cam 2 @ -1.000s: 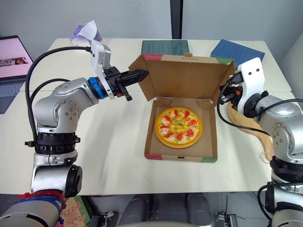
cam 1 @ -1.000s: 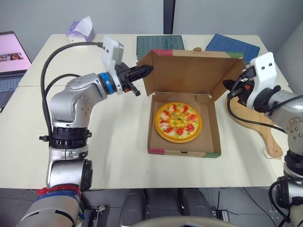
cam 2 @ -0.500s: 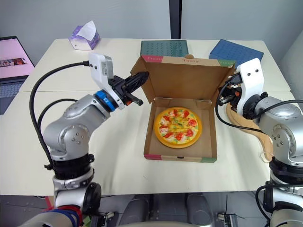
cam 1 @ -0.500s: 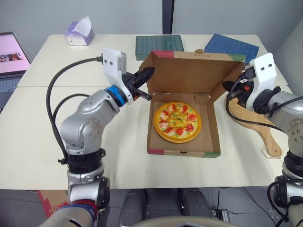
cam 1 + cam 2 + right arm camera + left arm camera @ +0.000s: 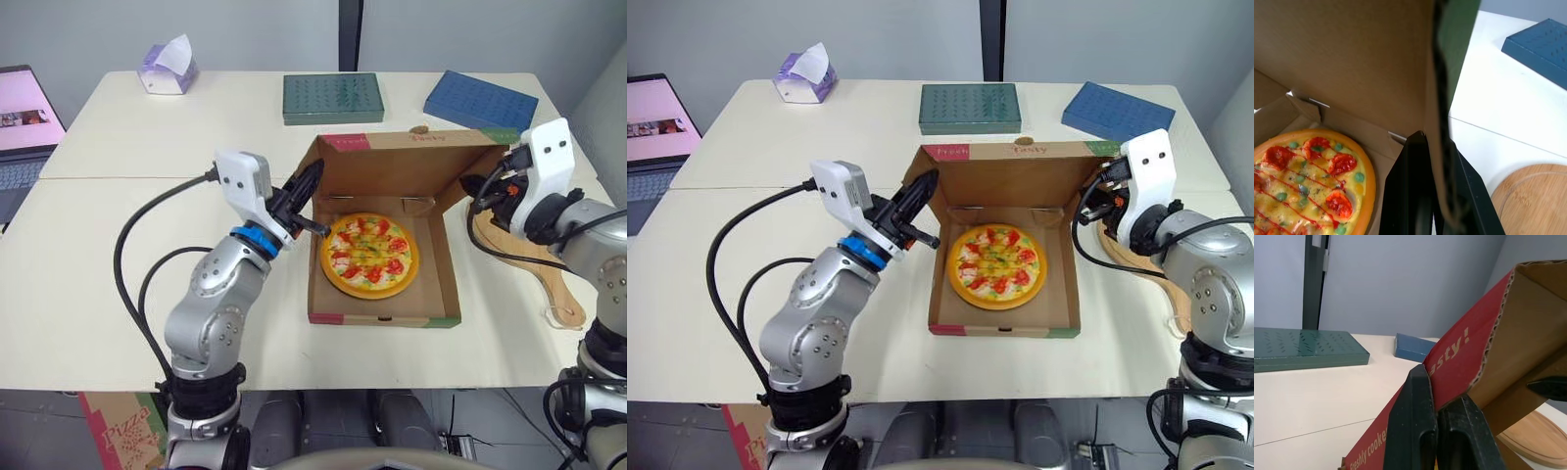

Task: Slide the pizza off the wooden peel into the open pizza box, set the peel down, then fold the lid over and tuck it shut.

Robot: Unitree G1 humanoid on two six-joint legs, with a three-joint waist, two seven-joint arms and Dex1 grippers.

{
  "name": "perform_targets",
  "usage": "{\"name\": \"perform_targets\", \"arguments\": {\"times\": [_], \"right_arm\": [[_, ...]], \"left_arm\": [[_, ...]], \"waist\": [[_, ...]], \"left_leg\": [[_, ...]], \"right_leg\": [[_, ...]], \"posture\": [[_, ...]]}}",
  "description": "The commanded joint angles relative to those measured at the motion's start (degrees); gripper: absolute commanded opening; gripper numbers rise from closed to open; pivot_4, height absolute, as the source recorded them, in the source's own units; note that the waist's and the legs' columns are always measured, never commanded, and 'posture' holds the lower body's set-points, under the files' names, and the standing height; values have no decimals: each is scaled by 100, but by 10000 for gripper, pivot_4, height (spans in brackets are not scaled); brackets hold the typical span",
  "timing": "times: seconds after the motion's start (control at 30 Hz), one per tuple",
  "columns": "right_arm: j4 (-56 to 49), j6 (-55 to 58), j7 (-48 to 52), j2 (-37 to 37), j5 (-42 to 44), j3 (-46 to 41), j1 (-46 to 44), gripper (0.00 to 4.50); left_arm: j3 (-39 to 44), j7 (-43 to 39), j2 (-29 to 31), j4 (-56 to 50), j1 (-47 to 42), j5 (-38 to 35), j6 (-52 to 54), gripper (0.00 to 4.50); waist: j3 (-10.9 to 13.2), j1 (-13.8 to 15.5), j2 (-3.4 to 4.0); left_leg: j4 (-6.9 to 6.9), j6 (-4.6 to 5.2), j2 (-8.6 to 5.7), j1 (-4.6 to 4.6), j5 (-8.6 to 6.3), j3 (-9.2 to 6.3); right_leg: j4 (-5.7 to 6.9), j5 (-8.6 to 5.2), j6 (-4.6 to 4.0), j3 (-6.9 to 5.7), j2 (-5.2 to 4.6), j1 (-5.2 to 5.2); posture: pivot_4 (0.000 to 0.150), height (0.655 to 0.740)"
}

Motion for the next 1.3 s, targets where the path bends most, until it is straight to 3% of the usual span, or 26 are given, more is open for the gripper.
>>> {"name": "perform_targets", "arguments": {"times": [0.03,0.57,1.3], "right_arm": [[-484,-92,265,150,455,235,-45,641],[-696,-329,279,260,468,336,506,641],[-1130,-828,235,377,343,645,1624,641]], "left_arm": [[-854,-439,-179,-36,65,-67,-308,0],[-1308,-948,-158,534,868,159,-1521,0],[-1472,-1494,286,690,1441,-105,-1412,0]], "waist": [[0,0,1],[-7,18,2],[-84,18,-9]], "left_leg": [[1,0,0,0,0,0],[4,1,-1,4,0,-1],[4,2,1,54,-2,-4]], "right_leg": [[0,0,0,0,0,1],[-4,0,1,0,0,9],[-32,-21,28,-5,0,72]], "posture": [[1500,7400],[1500,7400],[1500,7400]]}}
